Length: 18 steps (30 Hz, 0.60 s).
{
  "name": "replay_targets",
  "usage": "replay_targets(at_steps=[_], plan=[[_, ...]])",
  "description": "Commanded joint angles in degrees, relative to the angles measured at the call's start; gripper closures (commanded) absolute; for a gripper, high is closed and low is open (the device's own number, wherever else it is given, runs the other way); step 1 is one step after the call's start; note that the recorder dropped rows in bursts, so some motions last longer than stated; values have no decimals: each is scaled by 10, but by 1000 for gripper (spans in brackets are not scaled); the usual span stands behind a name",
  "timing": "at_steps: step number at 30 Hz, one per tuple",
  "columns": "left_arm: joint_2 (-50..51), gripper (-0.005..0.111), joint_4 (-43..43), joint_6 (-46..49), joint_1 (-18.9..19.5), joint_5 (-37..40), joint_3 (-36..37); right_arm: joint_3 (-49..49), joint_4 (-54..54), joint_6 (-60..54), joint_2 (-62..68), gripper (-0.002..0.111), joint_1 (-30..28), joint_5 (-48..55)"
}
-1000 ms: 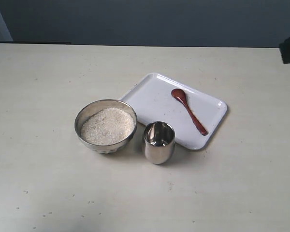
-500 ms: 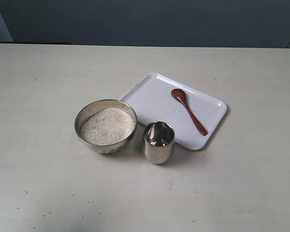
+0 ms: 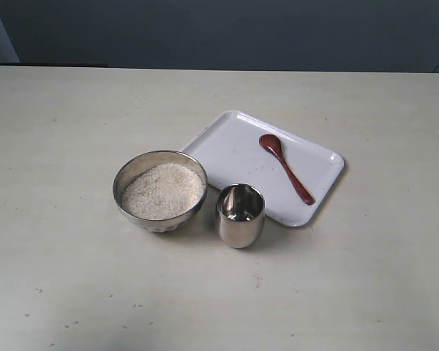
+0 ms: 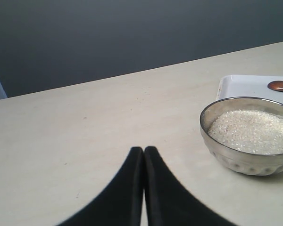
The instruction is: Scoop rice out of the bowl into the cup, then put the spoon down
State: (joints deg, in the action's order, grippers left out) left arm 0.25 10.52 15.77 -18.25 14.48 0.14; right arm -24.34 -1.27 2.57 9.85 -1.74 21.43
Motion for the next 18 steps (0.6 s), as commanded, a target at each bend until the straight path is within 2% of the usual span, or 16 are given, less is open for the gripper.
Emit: replay_targets(at_steps=[1, 9, 13, 15, 18], plan=[[-2, 106, -1, -2, -3, -7, -1, 75, 13, 0, -78, 109, -24, -9], [-2, 106, -1, -2, -3, -7, -1, 190, 44, 0, -98, 109, -29, -67], [-2, 106, -1, -2, -3, -7, -1, 236, 44, 0, -98, 109, -29, -136], [-2, 106, -1, -2, -3, -7, -1, 243, 44, 0, -98, 109, -29, -173], [-2, 106, -1, -2, -3, -7, -1, 243, 44, 0, -98, 109, -29, -160]])
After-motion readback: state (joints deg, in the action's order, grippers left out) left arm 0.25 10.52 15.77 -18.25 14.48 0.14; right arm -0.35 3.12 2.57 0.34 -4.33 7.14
